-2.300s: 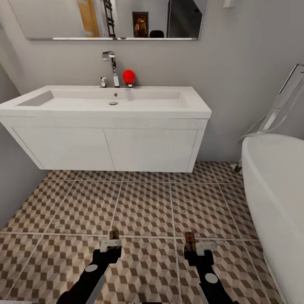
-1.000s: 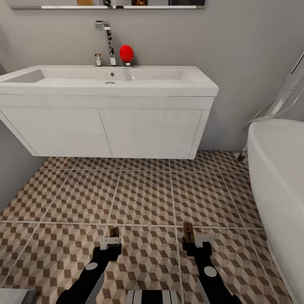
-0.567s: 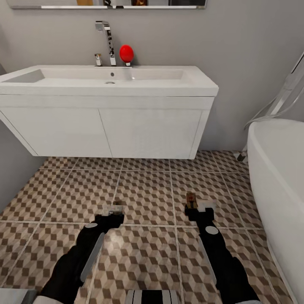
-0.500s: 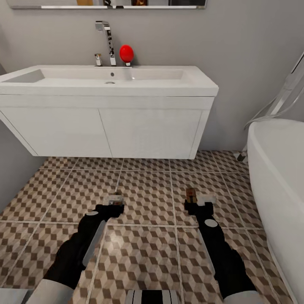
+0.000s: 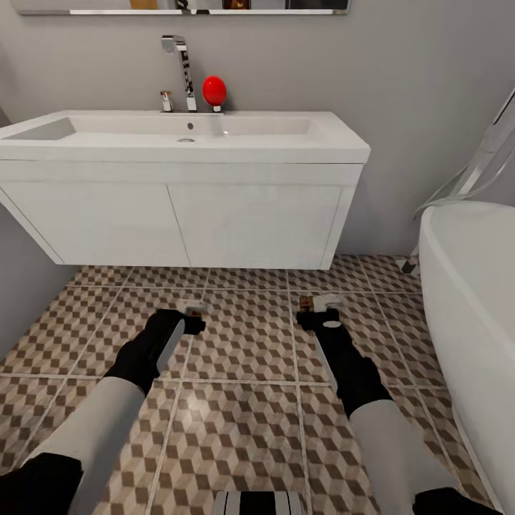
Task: Take the four mousetraps from the cabinet in the bathroom and place them on the bathroom floor. Make sure all four end up on the same floor surface, and ensure that at least two of them are either under or directly next to the same bathroom sink.
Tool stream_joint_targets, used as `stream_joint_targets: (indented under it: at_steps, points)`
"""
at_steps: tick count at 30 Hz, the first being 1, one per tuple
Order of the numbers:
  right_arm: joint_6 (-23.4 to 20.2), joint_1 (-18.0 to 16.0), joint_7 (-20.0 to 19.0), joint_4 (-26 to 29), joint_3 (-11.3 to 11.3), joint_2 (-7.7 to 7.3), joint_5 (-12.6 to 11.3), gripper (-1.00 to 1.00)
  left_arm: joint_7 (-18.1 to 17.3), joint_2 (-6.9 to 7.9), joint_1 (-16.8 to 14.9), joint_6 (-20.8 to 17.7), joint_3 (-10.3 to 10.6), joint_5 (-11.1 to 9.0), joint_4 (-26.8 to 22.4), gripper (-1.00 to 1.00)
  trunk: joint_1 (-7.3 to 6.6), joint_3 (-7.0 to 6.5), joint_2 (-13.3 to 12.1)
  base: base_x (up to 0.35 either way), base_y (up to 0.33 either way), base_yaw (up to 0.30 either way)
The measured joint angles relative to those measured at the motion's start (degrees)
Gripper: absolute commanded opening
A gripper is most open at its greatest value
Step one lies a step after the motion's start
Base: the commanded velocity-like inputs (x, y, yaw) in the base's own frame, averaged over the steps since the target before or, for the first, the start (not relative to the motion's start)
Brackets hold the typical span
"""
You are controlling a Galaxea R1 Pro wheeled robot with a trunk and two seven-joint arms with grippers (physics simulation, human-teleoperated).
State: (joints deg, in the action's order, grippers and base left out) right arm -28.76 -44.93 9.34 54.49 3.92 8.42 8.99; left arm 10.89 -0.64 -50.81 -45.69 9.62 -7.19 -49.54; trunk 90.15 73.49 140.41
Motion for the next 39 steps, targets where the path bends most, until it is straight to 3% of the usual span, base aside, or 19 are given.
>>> stream_joint_targets:
  at_steps: [3, 5, 8, 13, 18, 26, 33, 39]
  points:
    - [0.37, -5.96, -0.05, -8.47, 0.0, 0.29, -0.15, -1.0, 0.09, 0.46, -0.68, 1.0, -0.03, 0.06, 4.62, -1.0, 0.0, 0.0, 0.0, 0.0, 0.0, 0.0]
    - [1.08, -7.62, -0.07, -11.12, 0.0, 0.36, -0.21, -1.0, 0.12, 1.03, -0.8, 3.78, -0.14, 0.06, 7.57, -1.0, 0.0, 0.01, 0.0, 0.0, 0.0, 0.0]
    - [3.61, -8.99, -0.09, -13.48, -0.06, 0.44, -0.26, -1.0, 0.05, 1.55, -0.89, 14.12, -0.41, -0.04, 14.42, -1.0, 0.0, 0.01, 0.0, 0.0, 0.0, 0.0]
    - [4.57, -9.31, -0.69, -14.04, 0.13, 0.44, -0.28, -1.0, -0.22, 1.51, -0.93, 19.3, -0.34, -0.25, 16.77, -1.0, 0.0, 0.0, 0.0, 0.0, 0.0, 0.0]
    - [4.67, -9.36, -4.23, -14.0, 0.05, -0.1, 0.09, -1.0, -0.37, 1.21, -0.94, 20.25, 0.12, -0.22, 13.15, -1.0, 0.0, 0.0, 0.0, 0.0, 0.0, 0.0]
    - [4.61, -9.36, -4.9, -13.7, -0.1, -0.52, 0.25, -1.0, -0.35, 1.39, -0.98, 20.15, 0.28, -0.23, 9.96, -1.0, 0.0, 0.01, 0.0, 0.0, 0.0, 0.0]
    - [4.68, -9.36, -5.22, -13.76, -0.11, -0.59, 0.29, -1.0, -0.33, 1.21, -0.99, 20.04, 0.39, -0.24, 9.28, -1.0, 1.54, 1.58, 2.79, 0.0, 0.0, 0.0]
    - [4.69, -9.36, -5.24, -13.75, -0.11, -0.59, 0.34, -1.0, -0.31, 1.2, -1.01, 20.02, 0.44, -0.24, 9.01, -1.0, 1.7, 3.37, 2.88, 0.0, 0.0, 0.0]
